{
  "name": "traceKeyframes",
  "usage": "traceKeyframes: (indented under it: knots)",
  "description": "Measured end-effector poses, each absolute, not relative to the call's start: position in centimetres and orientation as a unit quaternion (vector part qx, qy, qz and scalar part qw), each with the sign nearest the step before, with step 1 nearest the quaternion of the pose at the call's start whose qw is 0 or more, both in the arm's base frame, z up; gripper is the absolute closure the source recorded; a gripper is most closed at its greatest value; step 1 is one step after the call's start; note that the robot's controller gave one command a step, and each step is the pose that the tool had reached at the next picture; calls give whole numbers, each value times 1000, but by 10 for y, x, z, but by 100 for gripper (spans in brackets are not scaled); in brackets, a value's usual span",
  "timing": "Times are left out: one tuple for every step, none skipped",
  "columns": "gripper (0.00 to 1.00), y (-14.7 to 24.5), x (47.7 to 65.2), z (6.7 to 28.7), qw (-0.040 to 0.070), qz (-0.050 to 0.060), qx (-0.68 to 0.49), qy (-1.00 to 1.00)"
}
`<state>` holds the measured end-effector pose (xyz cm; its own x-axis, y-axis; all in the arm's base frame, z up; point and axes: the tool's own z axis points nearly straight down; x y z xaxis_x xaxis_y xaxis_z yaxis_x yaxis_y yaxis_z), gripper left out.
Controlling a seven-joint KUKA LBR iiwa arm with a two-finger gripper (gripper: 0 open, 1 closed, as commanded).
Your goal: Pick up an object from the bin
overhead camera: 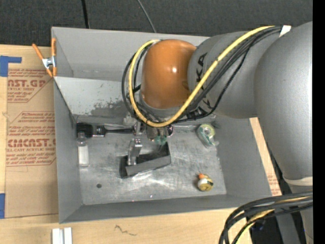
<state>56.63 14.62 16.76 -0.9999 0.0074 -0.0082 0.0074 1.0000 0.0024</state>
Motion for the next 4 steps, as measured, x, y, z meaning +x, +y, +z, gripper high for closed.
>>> traceKeyframes:
  knots:
    - [0,140,554,122,1,1,-61,998]
    - [0,99,526,117,-1,2,-178,984]
    - [100,97,534,78,0,-5,-154,988]
    - [100,97,534,78,0,-5,-154,988]
